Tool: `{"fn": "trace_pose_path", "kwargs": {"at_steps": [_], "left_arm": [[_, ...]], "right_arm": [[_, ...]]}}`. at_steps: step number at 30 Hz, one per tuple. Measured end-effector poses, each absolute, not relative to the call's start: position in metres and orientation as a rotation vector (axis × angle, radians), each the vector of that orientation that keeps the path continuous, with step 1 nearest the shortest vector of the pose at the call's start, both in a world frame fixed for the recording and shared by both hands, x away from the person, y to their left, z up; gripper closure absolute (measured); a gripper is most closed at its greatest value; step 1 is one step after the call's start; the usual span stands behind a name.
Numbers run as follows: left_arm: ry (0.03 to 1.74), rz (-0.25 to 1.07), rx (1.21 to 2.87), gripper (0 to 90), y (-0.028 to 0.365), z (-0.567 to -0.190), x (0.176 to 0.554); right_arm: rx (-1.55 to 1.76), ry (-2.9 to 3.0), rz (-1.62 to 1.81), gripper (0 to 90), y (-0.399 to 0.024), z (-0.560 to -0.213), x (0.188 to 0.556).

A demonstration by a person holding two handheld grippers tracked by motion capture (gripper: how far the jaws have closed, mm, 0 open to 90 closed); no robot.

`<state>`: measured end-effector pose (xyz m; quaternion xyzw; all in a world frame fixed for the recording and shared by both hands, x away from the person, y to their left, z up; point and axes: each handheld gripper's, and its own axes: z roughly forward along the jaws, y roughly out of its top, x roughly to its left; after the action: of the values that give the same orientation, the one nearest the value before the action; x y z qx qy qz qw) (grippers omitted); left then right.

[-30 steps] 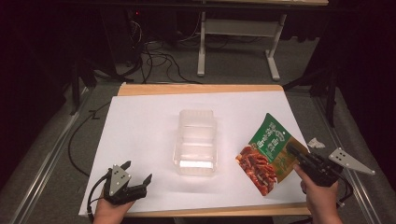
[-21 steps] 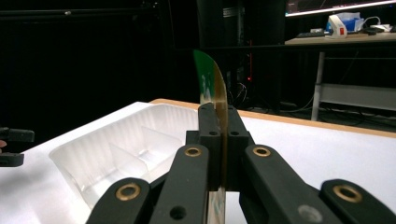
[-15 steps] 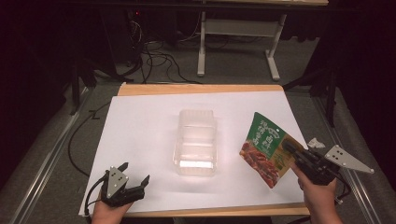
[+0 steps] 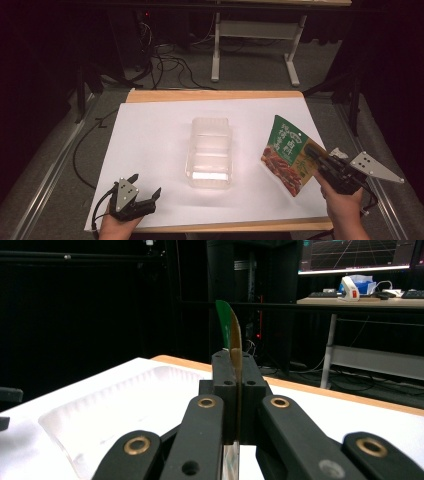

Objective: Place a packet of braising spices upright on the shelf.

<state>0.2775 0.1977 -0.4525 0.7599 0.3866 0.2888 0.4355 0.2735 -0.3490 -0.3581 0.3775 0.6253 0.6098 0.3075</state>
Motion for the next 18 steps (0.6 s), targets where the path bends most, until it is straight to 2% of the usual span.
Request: {"fn": "trace_pose_path", "kwargs": {"at_steps": [18], "left_arm": [[0.958, 0.713, 1.885, 15.2, 0.198, -0.452, 0.279]], "right_arm": [[0.984, 1.692, 1.608, 90.0, -0.334, -0.350, 0.289]]}}
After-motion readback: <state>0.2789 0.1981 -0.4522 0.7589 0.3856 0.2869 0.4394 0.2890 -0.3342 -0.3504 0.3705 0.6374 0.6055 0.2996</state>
